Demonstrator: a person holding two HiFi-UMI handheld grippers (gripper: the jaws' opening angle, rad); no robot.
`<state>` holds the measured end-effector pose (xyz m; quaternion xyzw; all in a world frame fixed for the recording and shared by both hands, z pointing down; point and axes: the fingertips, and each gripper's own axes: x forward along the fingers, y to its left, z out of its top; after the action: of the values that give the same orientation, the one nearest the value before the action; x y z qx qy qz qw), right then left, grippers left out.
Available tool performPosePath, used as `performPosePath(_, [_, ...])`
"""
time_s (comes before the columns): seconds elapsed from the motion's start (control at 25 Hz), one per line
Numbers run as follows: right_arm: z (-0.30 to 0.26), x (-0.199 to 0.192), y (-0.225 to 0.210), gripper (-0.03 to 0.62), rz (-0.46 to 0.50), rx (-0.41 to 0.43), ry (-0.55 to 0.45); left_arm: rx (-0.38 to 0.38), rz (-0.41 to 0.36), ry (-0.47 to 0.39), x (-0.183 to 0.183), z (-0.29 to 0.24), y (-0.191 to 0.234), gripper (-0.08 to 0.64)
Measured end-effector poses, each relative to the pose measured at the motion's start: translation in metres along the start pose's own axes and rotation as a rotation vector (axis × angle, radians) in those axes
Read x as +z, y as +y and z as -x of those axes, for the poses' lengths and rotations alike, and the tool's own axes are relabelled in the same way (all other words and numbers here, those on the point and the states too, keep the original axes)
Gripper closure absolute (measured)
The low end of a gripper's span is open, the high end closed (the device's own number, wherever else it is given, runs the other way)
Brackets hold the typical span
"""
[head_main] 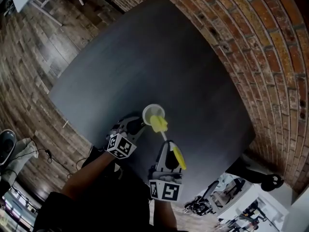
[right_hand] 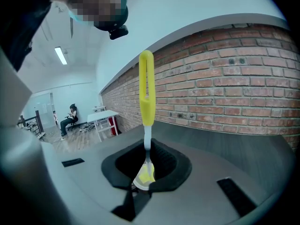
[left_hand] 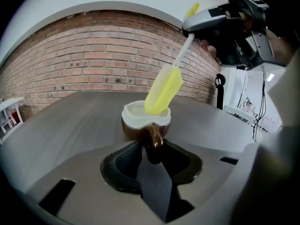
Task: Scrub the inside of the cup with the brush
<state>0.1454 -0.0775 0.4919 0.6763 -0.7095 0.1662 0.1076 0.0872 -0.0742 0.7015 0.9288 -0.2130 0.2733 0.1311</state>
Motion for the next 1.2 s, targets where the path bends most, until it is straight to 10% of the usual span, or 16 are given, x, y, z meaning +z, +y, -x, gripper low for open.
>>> performPosePath(1.2, [-0.013,-0.054,0.028,0.543,0.058,0.038,0.062,-0.128,-0.189,0.022,-0.030,0.039,-0.034,0.479])
